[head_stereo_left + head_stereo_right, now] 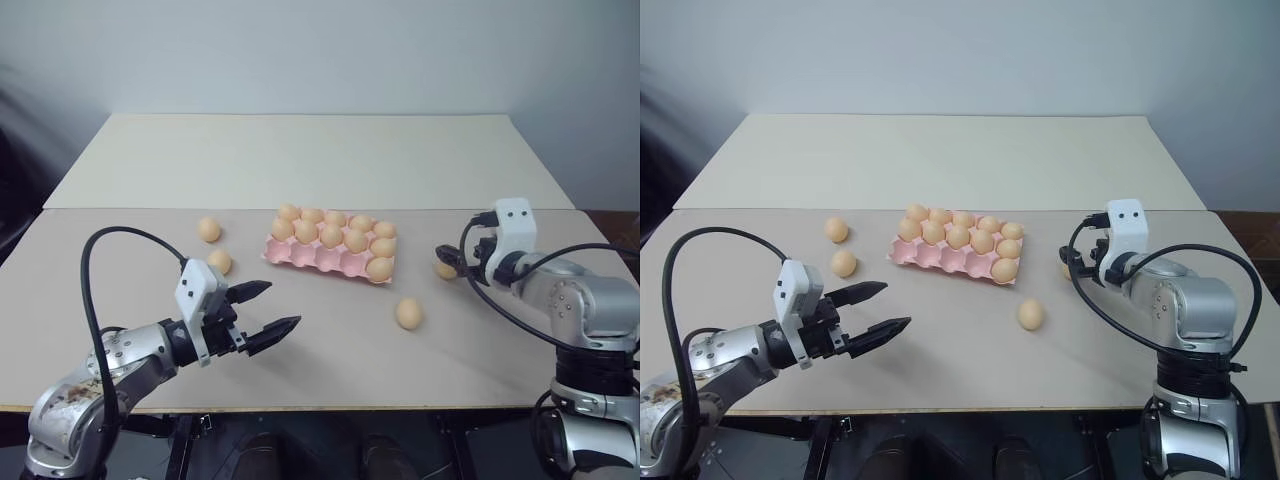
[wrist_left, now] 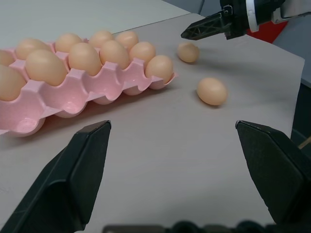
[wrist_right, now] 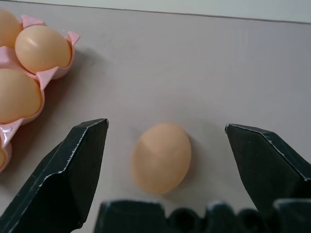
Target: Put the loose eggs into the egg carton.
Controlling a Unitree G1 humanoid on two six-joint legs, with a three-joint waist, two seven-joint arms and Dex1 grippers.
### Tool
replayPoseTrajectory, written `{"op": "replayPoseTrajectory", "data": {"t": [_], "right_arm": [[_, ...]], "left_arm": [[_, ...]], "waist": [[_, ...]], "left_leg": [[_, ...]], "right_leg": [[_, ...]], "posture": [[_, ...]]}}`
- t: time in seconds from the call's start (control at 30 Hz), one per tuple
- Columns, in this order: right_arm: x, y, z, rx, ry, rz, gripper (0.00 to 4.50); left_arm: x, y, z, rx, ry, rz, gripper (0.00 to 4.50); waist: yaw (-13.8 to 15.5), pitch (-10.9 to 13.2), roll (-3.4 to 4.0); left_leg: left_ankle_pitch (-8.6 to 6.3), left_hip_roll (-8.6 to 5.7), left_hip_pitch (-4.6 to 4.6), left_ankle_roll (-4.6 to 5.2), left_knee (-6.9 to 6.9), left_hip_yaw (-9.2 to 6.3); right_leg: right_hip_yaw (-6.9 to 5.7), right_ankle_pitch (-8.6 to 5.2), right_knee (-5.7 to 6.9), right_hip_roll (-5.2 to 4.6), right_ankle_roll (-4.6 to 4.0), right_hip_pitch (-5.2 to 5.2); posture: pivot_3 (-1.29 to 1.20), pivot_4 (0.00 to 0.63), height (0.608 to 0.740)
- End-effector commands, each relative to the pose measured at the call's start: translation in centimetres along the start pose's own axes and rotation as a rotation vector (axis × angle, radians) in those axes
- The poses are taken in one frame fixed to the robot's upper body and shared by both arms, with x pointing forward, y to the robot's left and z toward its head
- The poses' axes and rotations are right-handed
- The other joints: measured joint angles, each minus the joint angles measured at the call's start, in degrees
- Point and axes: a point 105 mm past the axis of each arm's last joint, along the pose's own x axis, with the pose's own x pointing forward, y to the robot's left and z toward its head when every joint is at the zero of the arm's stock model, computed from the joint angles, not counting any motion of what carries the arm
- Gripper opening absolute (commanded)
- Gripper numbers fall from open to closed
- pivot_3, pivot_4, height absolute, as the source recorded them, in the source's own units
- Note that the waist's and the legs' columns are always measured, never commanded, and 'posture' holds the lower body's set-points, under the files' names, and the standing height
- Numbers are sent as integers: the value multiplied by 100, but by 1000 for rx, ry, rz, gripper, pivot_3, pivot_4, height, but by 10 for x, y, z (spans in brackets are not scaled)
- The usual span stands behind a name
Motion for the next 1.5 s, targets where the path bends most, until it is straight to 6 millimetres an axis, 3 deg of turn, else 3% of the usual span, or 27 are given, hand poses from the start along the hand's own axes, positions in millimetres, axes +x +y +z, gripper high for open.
{"op": "replayPoseTrajectory", "data": {"t": [0.03, 0.33, 0.37, 0.47, 0.77, 0.83, 1.13, 1.27, 1.37, 1.5], "right_arm": [[0, -1, 7, -4, -15, -24, 4500], [8, -2, 5, 32, 6, -41, 4500], [9, -2, 4, 38, 17, -45, 4319], [11, -4, 2, 43, 42, -64, 3591], [16, -2, -2, 45, 69, -73, 465], [16, -2, -2, 48, 69, -75, 77], [12, 2, 4, 4, 40, -65, 77], [-2, 7, 23, -86, -12, -64, 77], [-9, 9, 33, -85, -42, -63, 699], [-10, 11, 39, -52, -45, -59, 1973]], "left_arm": [[0, -6, 9, 39, -32, -19, 4482], [1, -7, 11, 41, -35, -17, 4482], [1, -6, 11, 42, -34, -15, 4495], [-1, -6, 11, 43, -33, -10, 4500], [-1, -4, 12, 44, -36, 0, 4500], [-1, -4, 12, 44, -37, 2, 4500], [-1, -3, 12, 47, -35, 6, 4500], [-1, -3, 12, 42, -37, 7, 4500], [-1, -3, 12, 39, -37, 6, 4500], [1, -3, 12, 37, -40, 3, 4500]], "waist": [[0, 0, 0], [0, 0, 0], [-1, 0, 0], [-1, 0, 0], [-1, 0, 0], [-1, 0, 0], [-1, 0, 0], [0, 0, 1], [-3, 0, 1], [-3, 0, 1]], "left_leg": [[0, 0, 0, 0, 0, 0], [0, 0, 0, 0, 0, 0], [0, 0, 0, 0, 0, 0], [0, 0, 0, 0, 0, 0], [0, 0, 0, 0, -1, -1], [0, 0, 0, 0, -1, -1], [0, 0, 1, 0, -1, -1], [0, 0, -2, 0, -2, 0], [0, 1, -5, 0, -3, -1], [0, 0, -3, 0, -3, -1]], "right_leg": [[0, 0, 0, 0, 0, 0], [-1, 0, -1, 0, 0, 0], [-1, 0, -1, 0, 0, 0], [-1, 0, -1, 0, 0, 0], [-2, 0, -1, 0, 0, 0], [-2, 0, -2, 0, 0, 1], [-2, 0, -2, 0, 0, 1], [-2, 0, -4, 0, 0, -2], [-2, 0, -3, 0, 0, -6], [-2, 0, -3, 0, 0, -5]], "posture": [[0, 150, 740], [0, 150, 740], [0, 150, 740], [0, 150, 740], [0, 150, 740], [0, 150, 740], [0, 150, 740], [0, 150, 740], [0, 150, 740], [0, 150, 740]]}}
